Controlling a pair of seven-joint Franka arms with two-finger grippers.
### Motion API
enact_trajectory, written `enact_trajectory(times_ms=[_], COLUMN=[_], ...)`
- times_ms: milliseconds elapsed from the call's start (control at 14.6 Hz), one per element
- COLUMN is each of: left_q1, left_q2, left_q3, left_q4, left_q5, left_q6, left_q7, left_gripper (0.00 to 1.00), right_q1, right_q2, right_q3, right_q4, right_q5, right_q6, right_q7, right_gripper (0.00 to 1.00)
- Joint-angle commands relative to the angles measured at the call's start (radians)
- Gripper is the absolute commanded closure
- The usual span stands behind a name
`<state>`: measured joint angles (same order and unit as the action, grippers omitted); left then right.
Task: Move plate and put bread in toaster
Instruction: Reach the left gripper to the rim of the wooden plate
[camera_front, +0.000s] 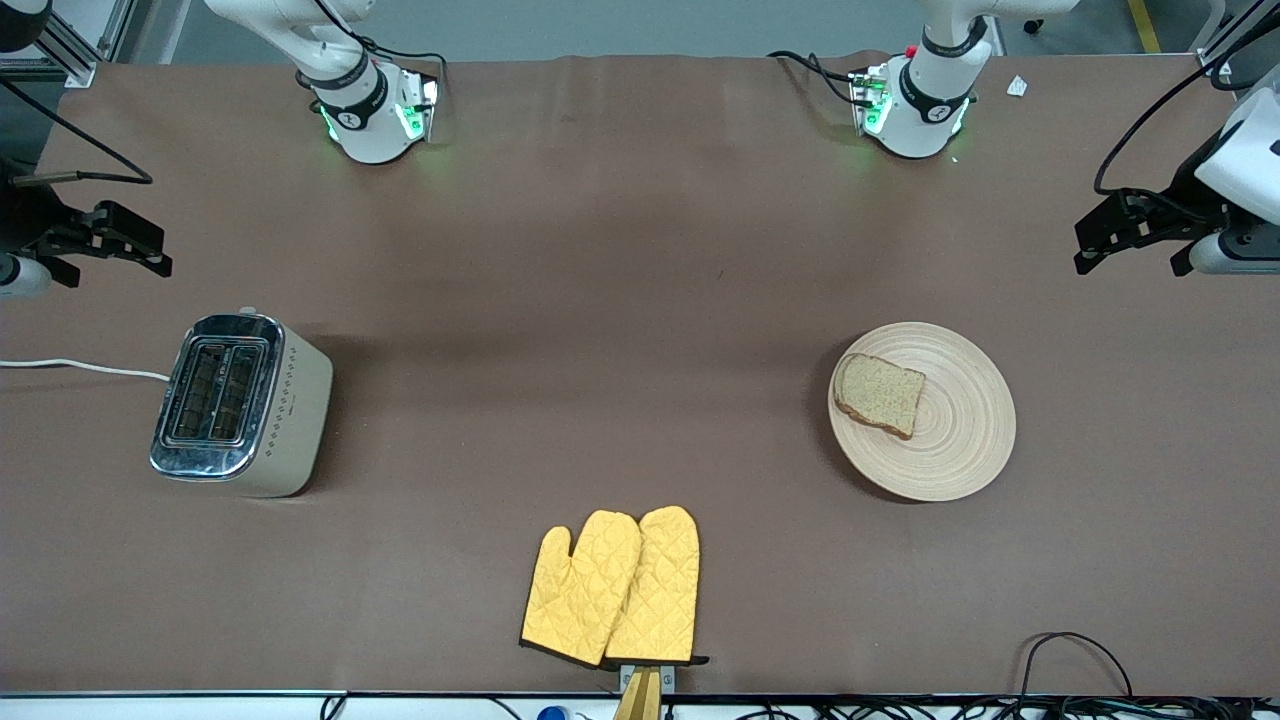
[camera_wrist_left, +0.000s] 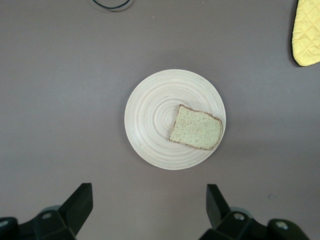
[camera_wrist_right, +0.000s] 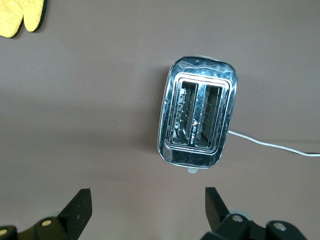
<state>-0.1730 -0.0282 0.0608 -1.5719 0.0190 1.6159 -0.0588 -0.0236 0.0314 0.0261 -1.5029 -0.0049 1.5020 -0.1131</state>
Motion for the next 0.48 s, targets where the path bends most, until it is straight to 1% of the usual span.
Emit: enact_trajectory(times_ms=[0,342,411], left_q1=[0.003,0.004,0.001], left_q2=[0.014,0.014,0.028], left_q3=[-0.001,0.001,-0.001], left_q4=[0.032,0.030,0.029], left_q5=[0.007,0.003,0.007], left_q6=[-0.013,-0.013,-0.014], left_q7=[0.010,0.000,0.013], left_gripper=[0.00,0.00,0.00], right_q1=[-0.002,0.001,0.001], right_q2=[-0.016,-0.018,-0.018], right_q3=[0.003,0.006,0.006], right_q4=[-0.010,-0.010,-0.010], right_q5=[-0.006,-0.004,-0.004], right_q6=[-0.006,-0.005,-0.005], right_q7=[-0.008,-0.007,-0.007], right_gripper=[0.00,0.00,0.00])
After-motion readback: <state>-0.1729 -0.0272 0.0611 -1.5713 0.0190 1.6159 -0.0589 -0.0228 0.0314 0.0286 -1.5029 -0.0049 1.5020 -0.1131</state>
